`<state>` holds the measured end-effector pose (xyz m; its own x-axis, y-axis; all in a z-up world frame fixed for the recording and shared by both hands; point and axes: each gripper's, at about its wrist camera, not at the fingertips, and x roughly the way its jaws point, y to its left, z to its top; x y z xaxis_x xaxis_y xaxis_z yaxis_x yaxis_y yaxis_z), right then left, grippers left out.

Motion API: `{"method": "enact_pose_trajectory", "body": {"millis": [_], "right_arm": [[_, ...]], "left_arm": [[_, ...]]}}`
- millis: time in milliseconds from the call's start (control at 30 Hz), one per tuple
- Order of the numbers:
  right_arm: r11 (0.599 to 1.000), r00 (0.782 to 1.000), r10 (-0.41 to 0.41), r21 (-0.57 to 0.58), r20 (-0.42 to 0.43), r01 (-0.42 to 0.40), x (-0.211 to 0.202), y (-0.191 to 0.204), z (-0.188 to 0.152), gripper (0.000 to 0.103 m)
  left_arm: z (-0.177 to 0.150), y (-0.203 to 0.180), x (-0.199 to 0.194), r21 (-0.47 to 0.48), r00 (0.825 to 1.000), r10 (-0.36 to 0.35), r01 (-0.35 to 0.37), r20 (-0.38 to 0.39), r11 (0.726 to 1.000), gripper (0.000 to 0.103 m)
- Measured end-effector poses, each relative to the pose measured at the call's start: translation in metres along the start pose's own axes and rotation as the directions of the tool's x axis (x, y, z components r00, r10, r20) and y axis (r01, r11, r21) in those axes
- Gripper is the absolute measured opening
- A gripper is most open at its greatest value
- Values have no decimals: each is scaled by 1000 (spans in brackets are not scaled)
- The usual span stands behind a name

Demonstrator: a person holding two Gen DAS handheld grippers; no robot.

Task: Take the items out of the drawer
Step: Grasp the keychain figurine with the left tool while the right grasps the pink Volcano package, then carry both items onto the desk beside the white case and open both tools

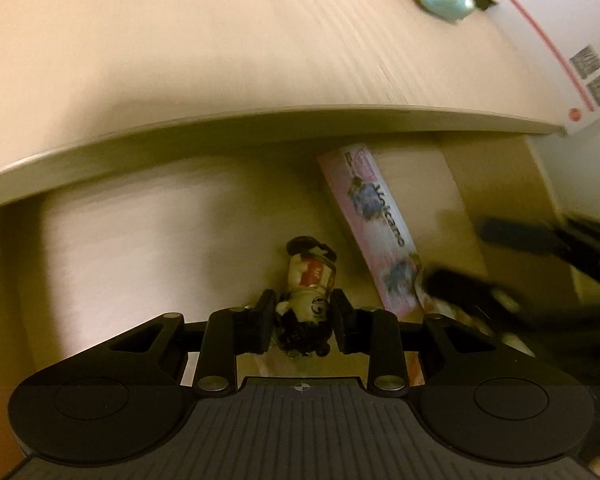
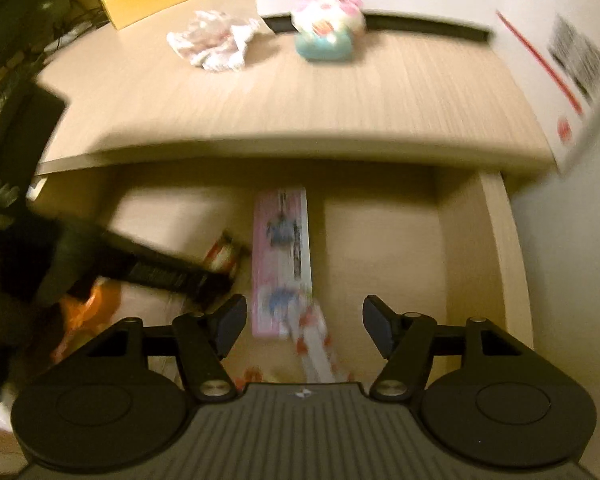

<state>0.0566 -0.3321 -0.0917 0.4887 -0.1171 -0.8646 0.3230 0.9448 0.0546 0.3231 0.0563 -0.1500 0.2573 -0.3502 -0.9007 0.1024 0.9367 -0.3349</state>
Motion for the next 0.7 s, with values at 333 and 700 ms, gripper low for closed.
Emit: {"method": "enact_pose_trajectory", "body": {"millis": [333,700], "right_arm": [[997,978,-30,-72,-206,15,79,25,33,65],[992,966,-14,-126,-258,-19,62,44,31,44]], "left_arm": [[-30,40,-71,-91,998,-10,15,59,996,33],[-55,52,-86,-81,996,-27,34,82,996,33]]}}
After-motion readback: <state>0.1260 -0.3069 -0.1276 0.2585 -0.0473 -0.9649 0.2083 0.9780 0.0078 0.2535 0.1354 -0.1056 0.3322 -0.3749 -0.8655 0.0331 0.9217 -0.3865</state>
